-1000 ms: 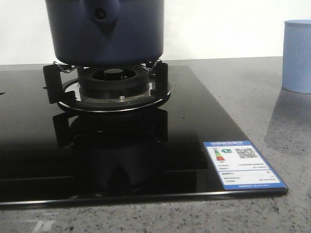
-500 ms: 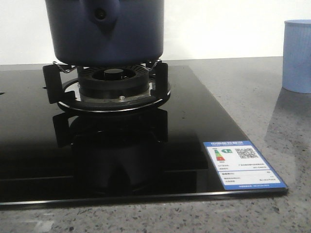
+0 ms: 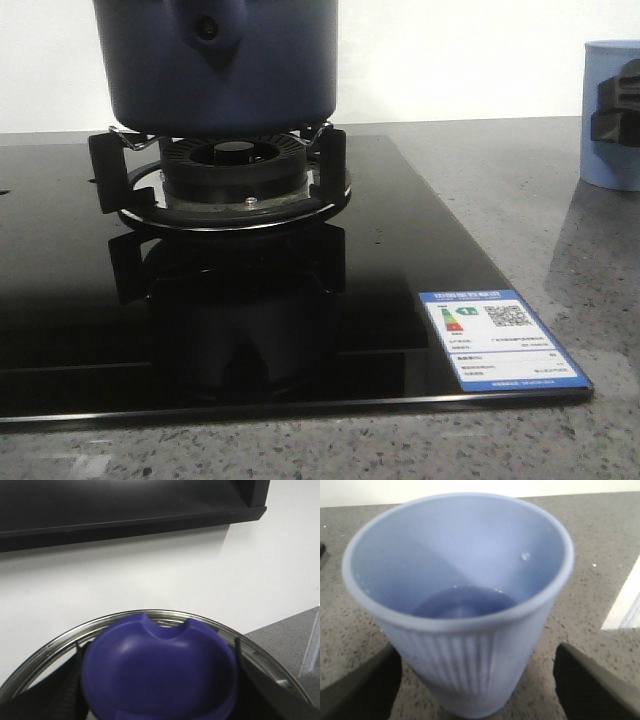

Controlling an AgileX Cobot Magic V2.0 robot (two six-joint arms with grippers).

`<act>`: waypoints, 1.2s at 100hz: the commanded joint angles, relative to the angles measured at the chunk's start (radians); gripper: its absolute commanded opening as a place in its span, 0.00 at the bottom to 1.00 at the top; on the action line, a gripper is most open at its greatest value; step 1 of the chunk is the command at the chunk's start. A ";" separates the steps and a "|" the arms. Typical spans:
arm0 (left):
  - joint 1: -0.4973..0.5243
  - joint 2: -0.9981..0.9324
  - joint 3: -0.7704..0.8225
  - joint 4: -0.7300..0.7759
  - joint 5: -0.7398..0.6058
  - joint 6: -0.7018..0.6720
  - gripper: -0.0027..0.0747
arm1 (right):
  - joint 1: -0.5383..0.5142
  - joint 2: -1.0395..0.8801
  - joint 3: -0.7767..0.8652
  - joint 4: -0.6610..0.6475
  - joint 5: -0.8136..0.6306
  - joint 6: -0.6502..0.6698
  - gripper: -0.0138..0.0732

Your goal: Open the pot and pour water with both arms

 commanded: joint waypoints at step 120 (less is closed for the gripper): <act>0.002 -0.028 -0.040 -0.010 -0.085 -0.002 0.48 | 0.001 0.134 -0.082 -0.059 -0.290 0.015 0.49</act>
